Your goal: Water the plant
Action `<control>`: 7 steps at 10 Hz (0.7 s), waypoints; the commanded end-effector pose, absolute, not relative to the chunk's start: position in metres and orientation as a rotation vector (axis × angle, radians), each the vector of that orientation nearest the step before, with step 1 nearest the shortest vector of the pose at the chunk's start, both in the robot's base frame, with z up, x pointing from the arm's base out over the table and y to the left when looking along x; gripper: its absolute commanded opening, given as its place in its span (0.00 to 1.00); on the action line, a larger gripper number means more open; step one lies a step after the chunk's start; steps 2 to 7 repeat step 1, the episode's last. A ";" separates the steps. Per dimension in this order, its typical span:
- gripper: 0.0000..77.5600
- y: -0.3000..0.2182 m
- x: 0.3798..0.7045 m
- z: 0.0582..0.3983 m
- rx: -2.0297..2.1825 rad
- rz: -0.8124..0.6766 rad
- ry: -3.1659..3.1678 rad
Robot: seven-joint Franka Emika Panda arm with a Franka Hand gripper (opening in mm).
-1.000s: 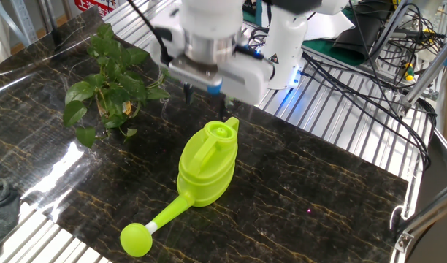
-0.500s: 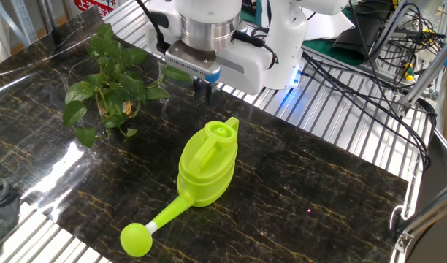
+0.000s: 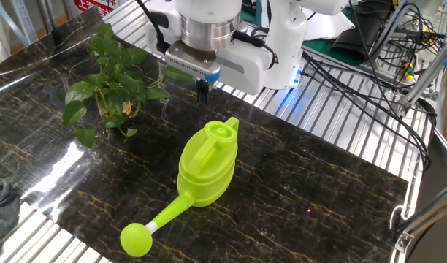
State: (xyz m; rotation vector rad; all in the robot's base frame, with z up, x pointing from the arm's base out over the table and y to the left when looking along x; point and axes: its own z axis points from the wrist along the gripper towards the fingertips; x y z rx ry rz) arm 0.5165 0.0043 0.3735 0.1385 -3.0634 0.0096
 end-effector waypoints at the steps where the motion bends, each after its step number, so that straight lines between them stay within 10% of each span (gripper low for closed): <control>1: 0.01 -0.018 0.516 0.419 0.153 0.085 -3.105; 7: 0.01 -0.018 0.516 0.419 0.153 0.085 -3.105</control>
